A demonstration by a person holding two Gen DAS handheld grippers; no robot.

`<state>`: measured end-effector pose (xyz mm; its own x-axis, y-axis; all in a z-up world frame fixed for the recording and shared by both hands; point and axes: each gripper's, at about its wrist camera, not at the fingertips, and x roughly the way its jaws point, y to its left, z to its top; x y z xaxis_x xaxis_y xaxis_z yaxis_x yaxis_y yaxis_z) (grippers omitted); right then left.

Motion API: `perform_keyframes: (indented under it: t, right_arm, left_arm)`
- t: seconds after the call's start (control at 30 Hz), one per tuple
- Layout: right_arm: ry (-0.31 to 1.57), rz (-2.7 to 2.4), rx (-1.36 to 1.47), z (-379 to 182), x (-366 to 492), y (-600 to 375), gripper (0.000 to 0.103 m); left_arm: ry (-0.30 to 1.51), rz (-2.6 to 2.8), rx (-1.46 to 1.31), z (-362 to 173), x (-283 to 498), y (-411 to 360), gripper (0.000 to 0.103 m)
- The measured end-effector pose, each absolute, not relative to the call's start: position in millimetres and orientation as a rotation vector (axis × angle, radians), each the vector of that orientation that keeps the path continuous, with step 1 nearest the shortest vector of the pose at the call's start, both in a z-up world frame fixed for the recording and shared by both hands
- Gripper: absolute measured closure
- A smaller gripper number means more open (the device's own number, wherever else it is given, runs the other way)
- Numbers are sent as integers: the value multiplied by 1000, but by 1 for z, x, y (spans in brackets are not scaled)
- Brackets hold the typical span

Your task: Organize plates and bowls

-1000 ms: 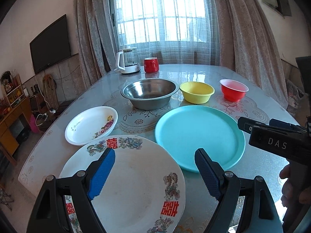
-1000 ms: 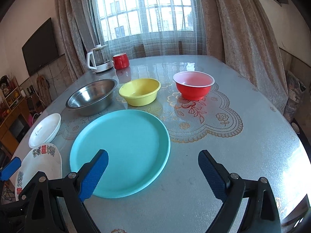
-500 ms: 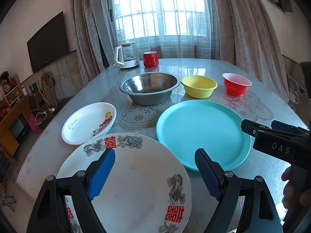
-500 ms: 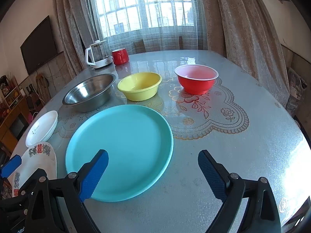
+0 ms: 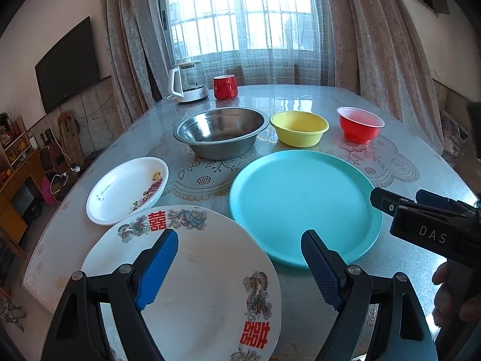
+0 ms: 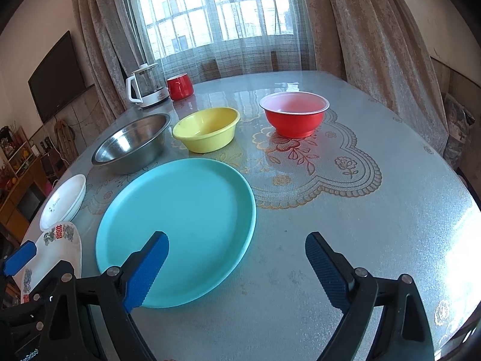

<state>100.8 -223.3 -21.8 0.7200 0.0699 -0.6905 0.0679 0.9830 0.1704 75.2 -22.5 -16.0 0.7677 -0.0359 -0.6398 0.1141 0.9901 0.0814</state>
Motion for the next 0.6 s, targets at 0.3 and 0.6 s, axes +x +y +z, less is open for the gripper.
perform_keyframes:
  t: [0.3, 0.6]
  right_arm:
    - [788, 7, 204, -27, 108, -228, 19]
    - [840, -1, 233, -39, 123, -240, 55]
  left_arm:
    - [788, -145, -35, -4, 105, 5, 21]
    - [883, -237, -15, 0, 165, 9, 70]
